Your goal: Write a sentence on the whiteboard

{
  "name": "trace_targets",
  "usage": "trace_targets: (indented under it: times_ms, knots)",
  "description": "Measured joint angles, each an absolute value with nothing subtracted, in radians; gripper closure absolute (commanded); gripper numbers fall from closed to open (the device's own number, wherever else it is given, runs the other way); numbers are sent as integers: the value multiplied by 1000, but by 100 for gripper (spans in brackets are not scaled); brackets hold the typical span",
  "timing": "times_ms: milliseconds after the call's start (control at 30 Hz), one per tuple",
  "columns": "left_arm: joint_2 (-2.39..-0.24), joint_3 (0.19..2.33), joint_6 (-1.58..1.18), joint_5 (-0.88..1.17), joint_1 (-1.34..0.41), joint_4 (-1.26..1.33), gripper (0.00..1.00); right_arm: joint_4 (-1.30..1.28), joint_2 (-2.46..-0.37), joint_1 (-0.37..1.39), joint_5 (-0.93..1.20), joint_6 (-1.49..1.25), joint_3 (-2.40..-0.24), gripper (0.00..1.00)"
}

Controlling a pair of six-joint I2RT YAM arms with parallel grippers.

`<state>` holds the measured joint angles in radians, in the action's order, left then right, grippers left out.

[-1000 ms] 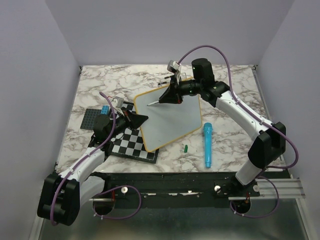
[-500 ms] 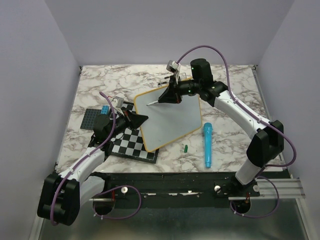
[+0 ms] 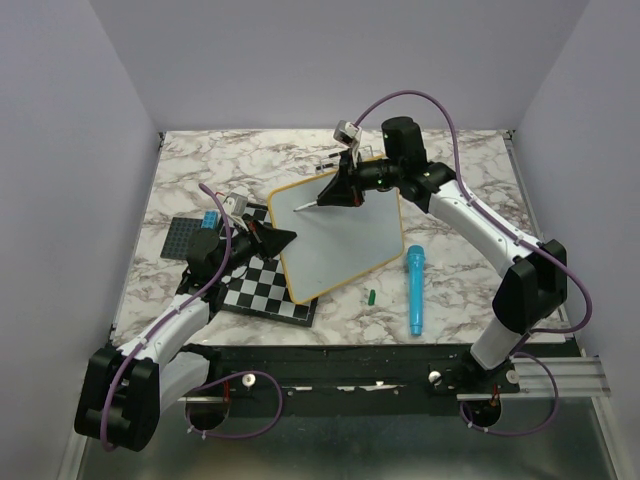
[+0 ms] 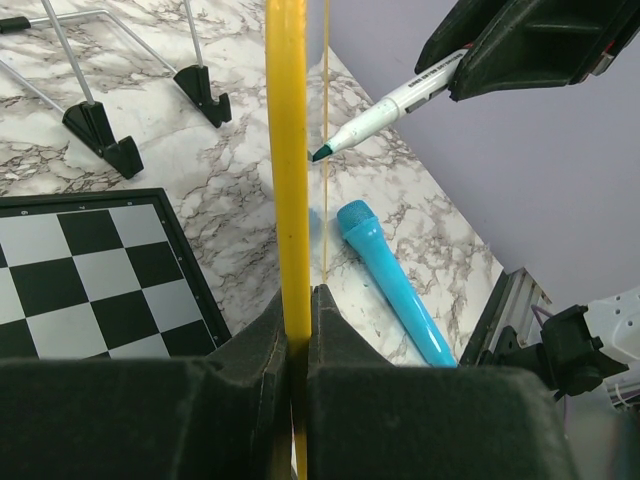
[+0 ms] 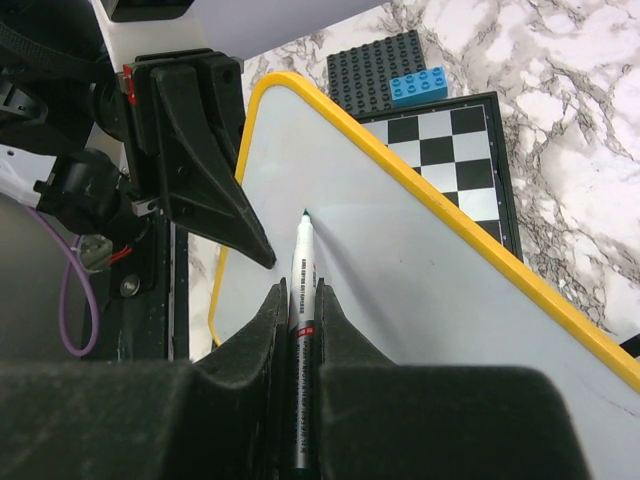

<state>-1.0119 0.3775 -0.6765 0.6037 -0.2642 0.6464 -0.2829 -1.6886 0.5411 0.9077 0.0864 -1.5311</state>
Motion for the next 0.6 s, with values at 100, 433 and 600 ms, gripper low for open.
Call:
trace_targets:
  times_ms: [100,433,600]
  knots:
    - [-1012,377,-676,604,-264,646,100,-283,-1689,539,911,86,-1530,99]
    - [-1012,377,-677,604,-264,646,100,-281,-1688,535,941,90,-1479,99]
    - [-1012,377,-676,604,-264,646,100,-286,-1683,535,955,105,-1444,99]
